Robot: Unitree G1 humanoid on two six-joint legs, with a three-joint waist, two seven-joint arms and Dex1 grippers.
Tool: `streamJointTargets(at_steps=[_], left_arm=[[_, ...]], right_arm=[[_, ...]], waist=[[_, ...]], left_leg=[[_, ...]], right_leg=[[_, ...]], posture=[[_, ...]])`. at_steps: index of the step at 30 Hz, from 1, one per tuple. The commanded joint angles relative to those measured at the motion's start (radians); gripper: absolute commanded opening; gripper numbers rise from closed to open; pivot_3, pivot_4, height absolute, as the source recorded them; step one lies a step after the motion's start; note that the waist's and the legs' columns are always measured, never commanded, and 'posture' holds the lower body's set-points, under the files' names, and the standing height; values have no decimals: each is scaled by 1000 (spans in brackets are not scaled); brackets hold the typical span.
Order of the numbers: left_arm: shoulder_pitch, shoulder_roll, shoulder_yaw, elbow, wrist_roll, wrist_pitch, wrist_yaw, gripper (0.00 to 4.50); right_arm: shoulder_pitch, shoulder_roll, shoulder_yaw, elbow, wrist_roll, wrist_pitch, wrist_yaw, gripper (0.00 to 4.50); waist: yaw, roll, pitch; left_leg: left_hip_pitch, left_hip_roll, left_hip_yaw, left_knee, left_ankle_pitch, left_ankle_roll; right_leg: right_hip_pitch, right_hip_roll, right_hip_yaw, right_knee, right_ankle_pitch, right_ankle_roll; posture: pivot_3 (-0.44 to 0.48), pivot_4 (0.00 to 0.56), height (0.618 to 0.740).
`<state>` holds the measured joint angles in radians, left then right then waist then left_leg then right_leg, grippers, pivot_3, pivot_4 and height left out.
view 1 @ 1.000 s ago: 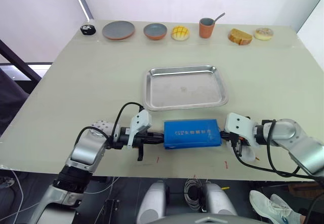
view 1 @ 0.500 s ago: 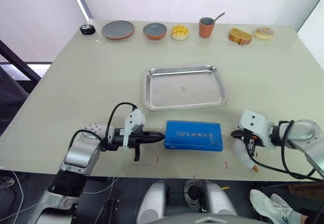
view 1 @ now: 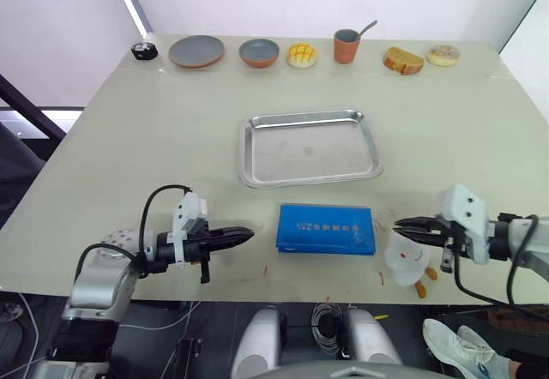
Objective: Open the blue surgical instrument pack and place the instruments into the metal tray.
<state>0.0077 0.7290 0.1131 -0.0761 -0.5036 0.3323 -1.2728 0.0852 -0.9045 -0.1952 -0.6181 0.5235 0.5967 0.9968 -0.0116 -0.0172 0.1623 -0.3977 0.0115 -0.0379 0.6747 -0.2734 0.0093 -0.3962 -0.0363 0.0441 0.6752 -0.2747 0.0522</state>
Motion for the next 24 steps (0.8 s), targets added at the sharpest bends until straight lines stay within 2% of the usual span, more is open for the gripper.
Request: streamJointTargets(at_steps=[1,3,4,5,6,8,12,13,14,19,21,24], left_arm=[[19,26,47,-43,-40,-2,-16,0],[65,40,112,-51,-94,14,-38,0],[88,48,144,-52,-116,21,-47,408],[106,54,169,-53,-134,29,-52,536],[120,60,193,-50,-145,32,-53,930],[136,70,227,-37,-158,41,-50,1818],[164,85,250,-10,-161,56,-57,3921],[165,86,253,-7,-163,58,-58,4297],[164,87,254,-6,-164,60,-59,4420],[117,78,231,-21,-170,76,-42,4420],[96,71,213,-50,-178,83,-41,4420],[66,70,193,-92,-177,85,-27,4420]], right_arm=[[28,12,-88,-50,86,-15,25,1980],[133,17,-195,-64,92,-44,61,3038],[183,23,-250,-66,93,-57,76,3532],[224,29,-296,-64,97,-66,85,3969],[267,39,-341,-52,94,-78,96,4450],[333,53,-400,-33,86,-99,114,4500],[403,75,-458,12,77,-132,134,4500],[421,76,-472,31,65,-146,146,4500],[432,76,-480,44,59,-157,153,4500],[430,103,-493,94,60,-278,201,4500],[419,104,-441,55,63,-302,216,4500],[365,86,-332,-52,69,-262,162,4500]], waist=[[1,0,0],[2,0,0],[3,0,0],[3,0,0],[2,0,0],[2,0,0],[-1,0,0],[-1,0,0],[-1,0,0],[0,0,0],[0,1,0],[-3,1,0]], left_leg=[[0,0,0,0,0,0],[0,0,1,0,0,0],[0,0,0,0,0,0],[0,0,0,0,0,0],[0,0,0,-1,0,0],[0,0,1,-1,0,0],[3,0,2,-1,0,0],[3,0,2,-1,0,0],[3,0,2,-1,0,0],[2,0,3,-2,0,0],[3,0,3,-2,0,0],[3,1,3,-2,0,0]], right_leg=[[0,0,0,0,0,0],[0,-1,0,0,0,0],[0,-1,0,0,0,0],[0,-1,0,-1,0,0],[0,-1,0,-1,0,0],[0,-1,0,-1,0,0],[1,0,1,0,0,0],[1,0,1,0,0,0],[1,0,1,0,0,0],[1,0,1,-1,0,0],[1,0,2,0,0,0],[1,0,2,0,0,0]], posture=[[0,150,740],[0,150,740],[0,150,740],[0,150,740],[0,150,740],[0,150,740],[0,150,740],[0,150,740],[0,150,740],[0,150,740],[0,150,740],[0,150,740]])
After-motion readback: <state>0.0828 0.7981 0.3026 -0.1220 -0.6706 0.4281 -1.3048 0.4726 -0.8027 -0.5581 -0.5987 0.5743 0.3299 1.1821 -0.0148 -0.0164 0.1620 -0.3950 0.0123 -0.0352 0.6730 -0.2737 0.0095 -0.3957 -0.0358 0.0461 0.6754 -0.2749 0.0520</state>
